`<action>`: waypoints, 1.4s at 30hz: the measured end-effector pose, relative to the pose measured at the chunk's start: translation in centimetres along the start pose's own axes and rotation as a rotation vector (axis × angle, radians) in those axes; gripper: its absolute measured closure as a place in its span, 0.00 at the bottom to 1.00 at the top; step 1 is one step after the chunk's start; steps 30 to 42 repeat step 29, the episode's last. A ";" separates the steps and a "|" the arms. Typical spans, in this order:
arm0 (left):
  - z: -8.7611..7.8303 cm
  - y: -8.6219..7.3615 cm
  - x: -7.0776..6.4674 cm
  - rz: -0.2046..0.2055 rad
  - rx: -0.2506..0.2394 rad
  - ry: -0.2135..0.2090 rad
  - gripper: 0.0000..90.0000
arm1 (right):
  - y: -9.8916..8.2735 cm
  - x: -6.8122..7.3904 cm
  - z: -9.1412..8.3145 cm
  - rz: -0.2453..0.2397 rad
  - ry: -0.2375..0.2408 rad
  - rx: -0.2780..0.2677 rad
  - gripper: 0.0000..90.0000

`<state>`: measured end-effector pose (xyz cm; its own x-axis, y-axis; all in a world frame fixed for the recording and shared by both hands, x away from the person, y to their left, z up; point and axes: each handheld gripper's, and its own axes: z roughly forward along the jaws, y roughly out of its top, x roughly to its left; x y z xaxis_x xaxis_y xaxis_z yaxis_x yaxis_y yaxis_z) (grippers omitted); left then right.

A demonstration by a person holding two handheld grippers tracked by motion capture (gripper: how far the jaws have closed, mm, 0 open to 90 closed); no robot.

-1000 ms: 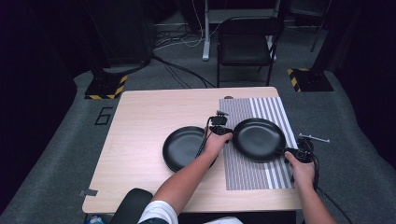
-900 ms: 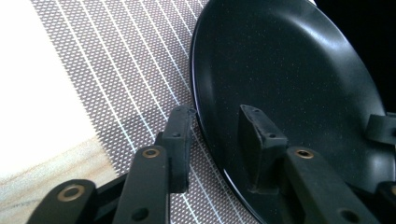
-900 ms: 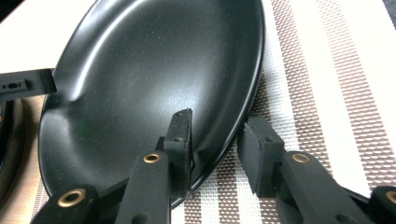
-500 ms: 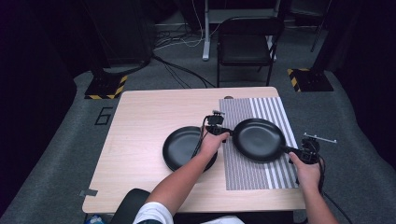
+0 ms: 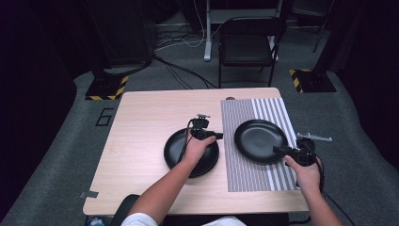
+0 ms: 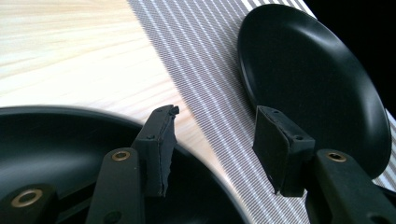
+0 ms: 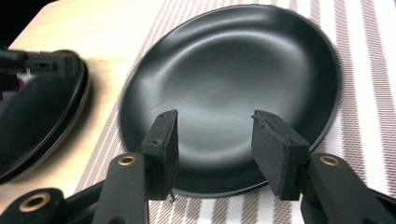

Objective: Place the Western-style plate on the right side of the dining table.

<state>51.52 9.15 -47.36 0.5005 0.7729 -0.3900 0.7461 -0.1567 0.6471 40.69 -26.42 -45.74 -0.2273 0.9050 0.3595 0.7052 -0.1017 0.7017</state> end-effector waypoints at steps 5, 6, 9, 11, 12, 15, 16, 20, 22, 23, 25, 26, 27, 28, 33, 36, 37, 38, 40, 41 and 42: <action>-1.7 -0.5 0.8 -0.002 -0.024 0.002 0.53 | -0.7 1.3 0.1 -0.066 0.036 0.013 0.54; -2.1 -0.6 0.9 0.007 -0.027 0.000 0.53 | -0.8 1.4 0.1 -0.075 0.045 0.017 0.53; -3.3 -1.0 1.4 0.016 -0.056 0.011 0.53 | -1.2 2.1 0.1 -0.102 0.065 0.023 0.52; -4.0 -1.3 1.9 0.025 -0.073 0.028 0.52 | -1.5 2.6 0.2 -0.110 0.084 0.027 0.52; -4.3 -1.5 2.2 0.035 -0.080 0.046 0.51 | -1.6 2.7 0.3 -0.123 0.089 0.022 0.52; -5.1 -2.1 3.2 0.038 -0.085 0.074 0.50 | -2.0 3.4 0.7 -0.149 0.108 0.026 0.49; -5.4 -2.4 3.6 0.033 -0.087 0.078 0.50 | -2.2 3.6 0.9 -0.168 0.116 0.021 0.48; -6.5 -3.0 4.6 0.042 -0.103 0.106 0.49 | -2.8 4.2 1.4 -0.215 0.145 0.045 0.48; -7.0 -3.3 5.0 0.059 -0.104 0.130 0.48 | -3.1 4.4 1.6 -0.237 0.154 0.044 0.48; -7.1 -3.4 5.1 0.066 -0.106 0.138 0.48 | -3.2 4.5 1.7 -0.235 0.160 0.045 0.47; -7.5 -3.6 5.3 0.075 -0.115 0.143 0.48 | -3.6 4.7 1.9 -0.239 0.175 0.052 0.46; -7.7 -3.8 5.5 0.070 -0.123 0.135 0.47 | -3.7 4.8 2.0 -0.251 0.186 0.055 0.45; -8.0 -3.9 5.8 0.060 -0.134 0.134 0.47 | -3.9 4.9 2.1 -0.268 0.198 0.056 0.45; -8.2 -4.1 6.1 0.053 -0.143 0.140 0.47 | -4.1 5.2 2.3 -0.293 0.217 0.056 0.44; -8.4 -4.2 6.4 0.040 -0.148 0.143 0.47 | -4.2 5.4 2.5 -0.323 0.232 0.057 0.43; -8.4 -4.2 6.4 0.040 -0.148 0.143 0.47 | -4.2 5.4 2.5 -0.323 0.232 0.057 0.43; -8.4 -4.2 6.4 0.040 -0.148 0.143 0.47 | -4.2 5.4 2.5 -0.323 0.232 0.057 0.43; -8.4 -4.2 6.4 0.040 -0.148 0.143 0.47 | -4.2 5.4 2.5 -0.323 0.232 0.057 0.43; -8.4 -4.2 6.4 0.040 -0.148 0.143 0.47 | -4.2 5.4 2.5 -0.323 0.232 0.057 0.43; -8.4 -4.2 6.4 0.040 -0.148 0.143 0.47 | -4.2 5.4 2.5 -0.323 0.232 0.057 0.43; -8.4 -4.2 6.4 0.040 -0.148 0.143 0.47 | -4.2 5.4 2.5 -0.323 0.232 0.057 0.43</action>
